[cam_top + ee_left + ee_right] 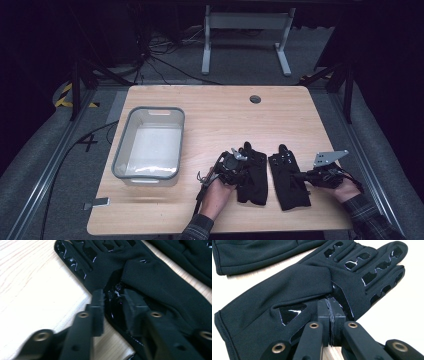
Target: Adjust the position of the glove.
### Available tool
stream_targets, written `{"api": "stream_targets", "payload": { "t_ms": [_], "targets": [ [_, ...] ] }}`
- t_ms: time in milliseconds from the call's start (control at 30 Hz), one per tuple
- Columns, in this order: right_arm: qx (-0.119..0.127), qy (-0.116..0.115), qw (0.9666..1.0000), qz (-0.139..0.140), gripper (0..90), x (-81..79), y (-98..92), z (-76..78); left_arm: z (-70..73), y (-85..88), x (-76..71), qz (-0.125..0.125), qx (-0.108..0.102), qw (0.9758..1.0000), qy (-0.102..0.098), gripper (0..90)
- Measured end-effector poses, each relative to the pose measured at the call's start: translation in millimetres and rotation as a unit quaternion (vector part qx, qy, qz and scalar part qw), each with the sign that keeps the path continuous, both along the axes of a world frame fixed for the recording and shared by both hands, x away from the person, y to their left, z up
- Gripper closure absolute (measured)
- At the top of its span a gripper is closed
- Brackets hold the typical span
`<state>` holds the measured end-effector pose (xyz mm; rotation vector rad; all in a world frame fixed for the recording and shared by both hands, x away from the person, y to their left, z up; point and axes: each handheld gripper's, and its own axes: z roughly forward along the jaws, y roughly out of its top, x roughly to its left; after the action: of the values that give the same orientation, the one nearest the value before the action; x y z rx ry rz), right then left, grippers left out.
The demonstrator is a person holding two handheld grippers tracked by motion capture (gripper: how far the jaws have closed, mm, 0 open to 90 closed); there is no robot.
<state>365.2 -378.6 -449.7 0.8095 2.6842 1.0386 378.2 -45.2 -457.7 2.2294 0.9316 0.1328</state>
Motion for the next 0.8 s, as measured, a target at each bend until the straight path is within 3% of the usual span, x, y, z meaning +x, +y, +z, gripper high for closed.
{"api": "stream_targets", "payload": {
  "t_ms": [133, 533, 800],
  "targets": [
    [0.002, 0.002, 1.0000, 0.001, 89.7, 0.4, 1.0, -0.3, 0.0, 1.9, 2.0, 0.005, -0.022, 0.9997, 0.010, 84.3],
    [0.000, -0.004, 0.9999, -0.015, 89.8, 3.7, 6.1, -0.4, 10.0, 14.5, 0.3, 0.008, -0.066, 0.9976, 0.021, 84.7],
    [-0.004, -0.011, 0.9996, -0.024, 89.8, 6.7, 9.5, -0.4, 13.8, 15.2, -4.0, 0.005, -0.076, 0.9969, 0.021, 84.7]
  ]
}}
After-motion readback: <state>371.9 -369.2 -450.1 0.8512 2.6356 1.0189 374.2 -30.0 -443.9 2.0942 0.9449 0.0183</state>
